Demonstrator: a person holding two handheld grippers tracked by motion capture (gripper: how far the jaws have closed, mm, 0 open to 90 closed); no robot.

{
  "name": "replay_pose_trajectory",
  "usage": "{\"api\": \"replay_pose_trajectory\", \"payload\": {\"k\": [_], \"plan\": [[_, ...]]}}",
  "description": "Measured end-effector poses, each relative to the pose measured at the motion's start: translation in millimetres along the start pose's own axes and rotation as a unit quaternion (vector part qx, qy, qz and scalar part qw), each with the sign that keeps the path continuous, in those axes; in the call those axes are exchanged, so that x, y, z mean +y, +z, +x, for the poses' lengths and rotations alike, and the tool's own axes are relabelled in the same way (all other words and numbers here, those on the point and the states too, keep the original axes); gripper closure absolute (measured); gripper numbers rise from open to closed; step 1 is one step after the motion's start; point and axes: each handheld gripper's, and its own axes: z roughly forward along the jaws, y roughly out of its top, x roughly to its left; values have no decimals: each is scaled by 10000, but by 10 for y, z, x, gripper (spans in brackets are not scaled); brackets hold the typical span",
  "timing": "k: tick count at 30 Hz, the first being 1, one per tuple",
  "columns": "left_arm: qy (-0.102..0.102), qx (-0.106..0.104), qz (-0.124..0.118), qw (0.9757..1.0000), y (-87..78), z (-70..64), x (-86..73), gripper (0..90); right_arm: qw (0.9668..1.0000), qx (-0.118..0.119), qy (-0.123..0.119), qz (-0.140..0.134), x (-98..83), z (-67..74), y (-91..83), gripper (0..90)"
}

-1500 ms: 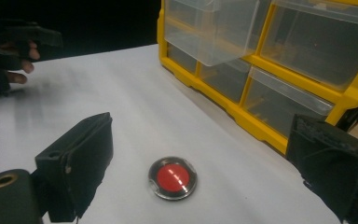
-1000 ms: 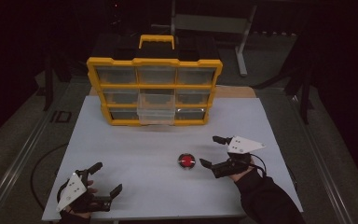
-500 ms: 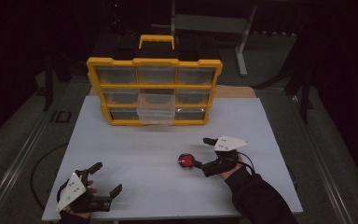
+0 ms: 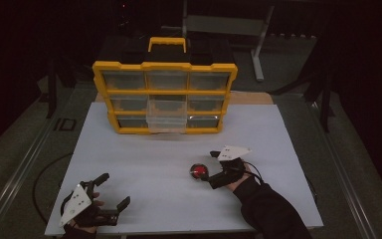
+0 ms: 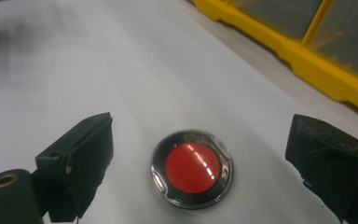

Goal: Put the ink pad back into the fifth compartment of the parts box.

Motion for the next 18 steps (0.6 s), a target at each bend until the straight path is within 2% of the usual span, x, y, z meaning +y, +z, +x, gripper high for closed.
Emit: {"api": "replay_pose_trajectory", "payload": {"k": [2, 18], "plan": [[9, 5, -6, 10000, -1, 0, 1, 0, 9999, 30, 4, 115, -29, -14, 57, 82], [17, -4, -11, 10000, -6, -4, 5, 0, 9988, 171, -48, 456, -94, 9, 267, 92]]}}
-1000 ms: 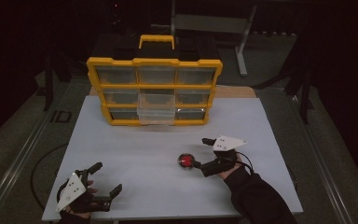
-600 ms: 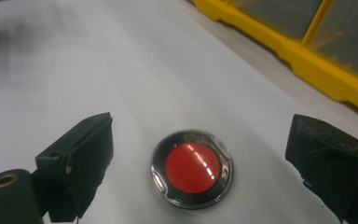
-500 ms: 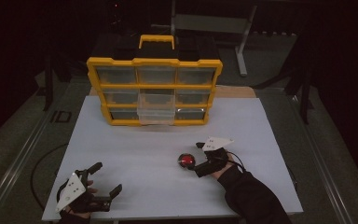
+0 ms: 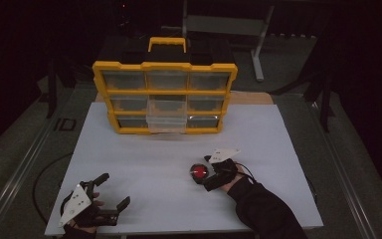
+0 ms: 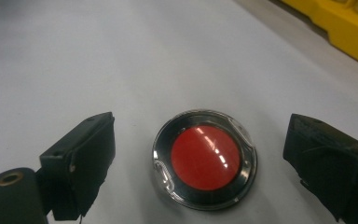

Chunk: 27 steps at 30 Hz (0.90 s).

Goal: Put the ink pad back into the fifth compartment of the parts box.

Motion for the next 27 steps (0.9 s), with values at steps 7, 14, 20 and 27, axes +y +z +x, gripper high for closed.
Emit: {"api": "replay_pose_trajectory", "payload": {"k": [7, 14, 20, 27], "plan": [[4, -4, 3, 10000, 1, 0, -1, 0, 9996, -89, -152, 239, -12, 2, 116, 137], [-10, -3, -7, 10000, -2, 4, -2, 0, 9991, -156, -153, 366, -8, -8, 180, 169], [-12, -7, -8, 10000, -3, 4, -2, 0, 9983, -204, -173, 509, -5, 0, 208, 243], [-10, -7, 2, 10000, -3, 8, -3, 0, 9984, -165, -98, 533, -4, -7, 205, 294]]}}
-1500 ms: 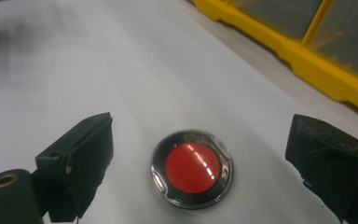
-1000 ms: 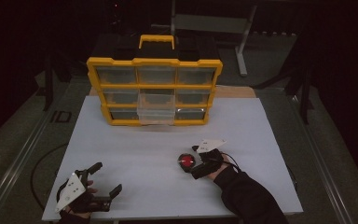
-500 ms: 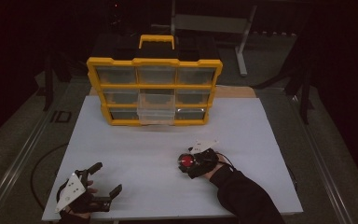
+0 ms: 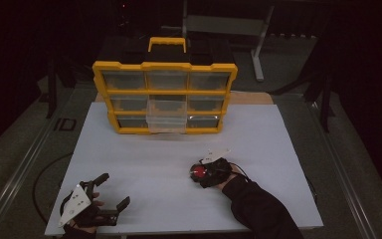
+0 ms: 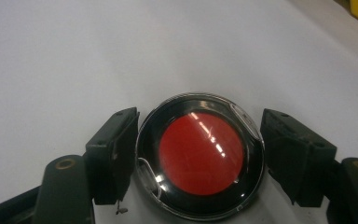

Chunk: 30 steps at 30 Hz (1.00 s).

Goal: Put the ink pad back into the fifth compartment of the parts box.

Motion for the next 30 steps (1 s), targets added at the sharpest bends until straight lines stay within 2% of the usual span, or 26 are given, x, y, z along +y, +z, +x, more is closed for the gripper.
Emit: {"api": "replay_pose_trajectory", "payload": {"k": [10, 17, 30], "plan": [[-12, 5, 1, 10000, 7, -5, -2, 0, 10000, -23, 75, 24, 8, 1, 3, 302], [-11, 9, -7, 10000, 3, -1, -2, 0, 9998, 94, 136, 54, 20, -26, -16, 303], [-7, 9, 5, 10000, 6, 0, -3, 0, 10000, 6, 44, 72, 87, -72, -259, 303]]}}
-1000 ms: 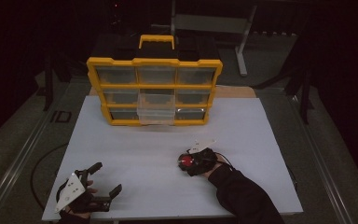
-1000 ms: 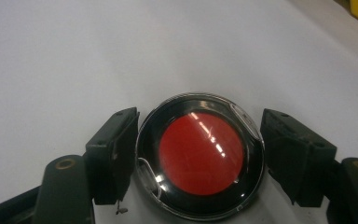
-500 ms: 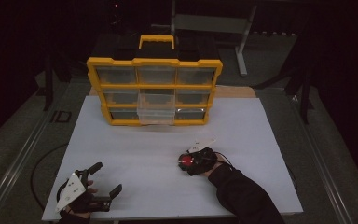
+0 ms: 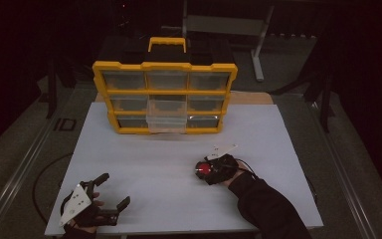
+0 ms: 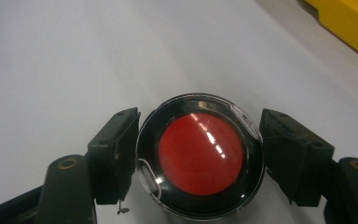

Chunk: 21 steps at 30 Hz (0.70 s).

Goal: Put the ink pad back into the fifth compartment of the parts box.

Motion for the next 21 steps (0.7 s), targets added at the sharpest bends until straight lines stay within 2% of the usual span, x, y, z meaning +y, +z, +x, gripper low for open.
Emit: {"api": "replay_pose_trajectory", "payload": {"k": [13, 21], "plan": [[-2, -3, -3, 10000, 3, -5, 0, 0, 9998, 12, -170, 80, 105, 0, -224, 303], [26, 15, 17, 10000, 5, -4, -1, 0, 9998, 6, -194, 54, 179, 4, -326, 303]]}}
